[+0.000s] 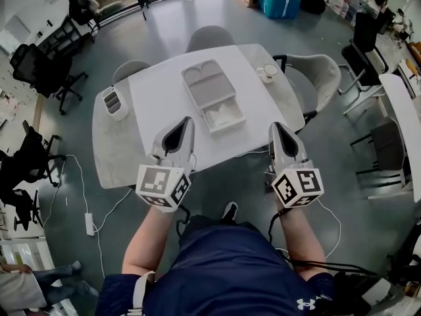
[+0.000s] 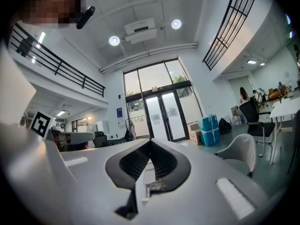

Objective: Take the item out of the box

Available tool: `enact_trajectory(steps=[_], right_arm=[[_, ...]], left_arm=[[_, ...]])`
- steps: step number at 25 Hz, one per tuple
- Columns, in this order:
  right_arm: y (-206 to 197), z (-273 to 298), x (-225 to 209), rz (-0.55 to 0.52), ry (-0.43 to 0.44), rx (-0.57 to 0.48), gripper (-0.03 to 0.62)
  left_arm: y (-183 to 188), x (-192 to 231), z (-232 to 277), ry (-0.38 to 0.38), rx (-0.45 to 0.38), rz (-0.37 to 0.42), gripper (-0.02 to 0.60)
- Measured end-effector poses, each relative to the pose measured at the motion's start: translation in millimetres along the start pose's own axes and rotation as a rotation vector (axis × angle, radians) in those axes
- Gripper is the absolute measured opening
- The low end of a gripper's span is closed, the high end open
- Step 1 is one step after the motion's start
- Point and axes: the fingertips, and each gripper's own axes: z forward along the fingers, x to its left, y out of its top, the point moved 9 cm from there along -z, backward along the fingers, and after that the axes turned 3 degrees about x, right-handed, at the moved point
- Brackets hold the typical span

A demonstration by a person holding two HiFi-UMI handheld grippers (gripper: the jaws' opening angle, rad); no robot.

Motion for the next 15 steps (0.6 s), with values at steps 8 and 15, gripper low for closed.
enact_trajectory(steps=[8, 15], right_arm=[[-1, 28, -22, 0.001, 0.025, 0.021, 0.002], [-10, 59, -26, 0.007, 0.013, 0.058, 0.002]], left_arm=[[-6, 2, 29, 0.025, 0.040, 0.031, 0.002], [-30, 26, 61, 0.011, 0.123, 0.034, 0.002]])
